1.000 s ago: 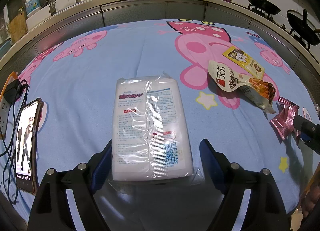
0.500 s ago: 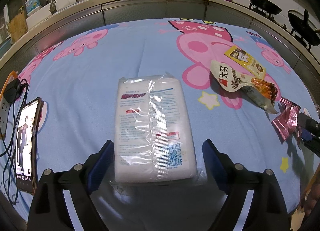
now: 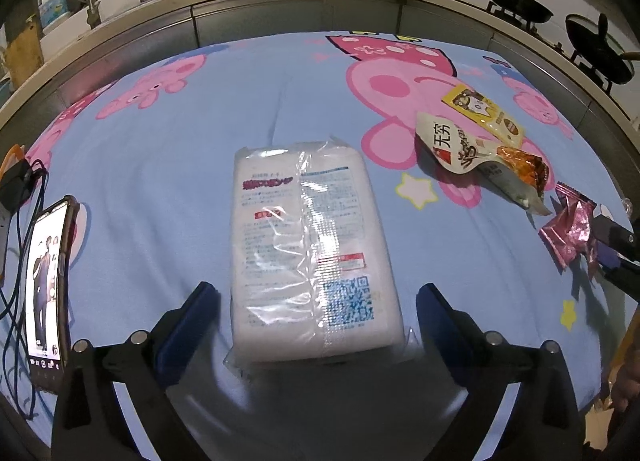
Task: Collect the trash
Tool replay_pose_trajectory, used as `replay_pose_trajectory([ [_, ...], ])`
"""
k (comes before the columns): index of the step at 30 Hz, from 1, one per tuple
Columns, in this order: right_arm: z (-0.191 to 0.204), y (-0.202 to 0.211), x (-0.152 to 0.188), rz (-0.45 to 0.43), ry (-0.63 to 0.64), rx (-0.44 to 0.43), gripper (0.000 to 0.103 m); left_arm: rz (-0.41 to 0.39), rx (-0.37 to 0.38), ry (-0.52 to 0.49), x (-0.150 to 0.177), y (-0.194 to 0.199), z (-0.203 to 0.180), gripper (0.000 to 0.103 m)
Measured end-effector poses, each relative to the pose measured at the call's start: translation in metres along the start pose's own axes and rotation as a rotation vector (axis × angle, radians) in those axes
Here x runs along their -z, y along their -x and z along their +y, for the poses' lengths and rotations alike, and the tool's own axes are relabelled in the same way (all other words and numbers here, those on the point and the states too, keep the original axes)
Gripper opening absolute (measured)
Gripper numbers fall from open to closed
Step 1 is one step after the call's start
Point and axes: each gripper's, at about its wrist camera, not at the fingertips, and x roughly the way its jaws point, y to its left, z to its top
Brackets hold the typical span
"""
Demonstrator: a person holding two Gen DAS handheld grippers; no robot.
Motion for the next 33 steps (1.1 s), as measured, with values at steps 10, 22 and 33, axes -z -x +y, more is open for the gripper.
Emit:
replay_pose_trajectory([
  [10,-0.003,-0.003,-0.003,-0.008,0.023,0.000,0.048,0.005,0.087,0.002,-0.009,0.008,-0.004,0.063],
  [22,-0.045,0.031,-0.021,-0.072,-0.037,-0.061,0.000,-0.078,0.386,-0.174,-0.039,0.046,-0.092,0.061],
  [33,-0.133,0.125,-0.055,-0.322,-0.172,0.041,0.000,-0.017,0.554,-0.467,-0.103,0.015,-0.272,0.061],
])
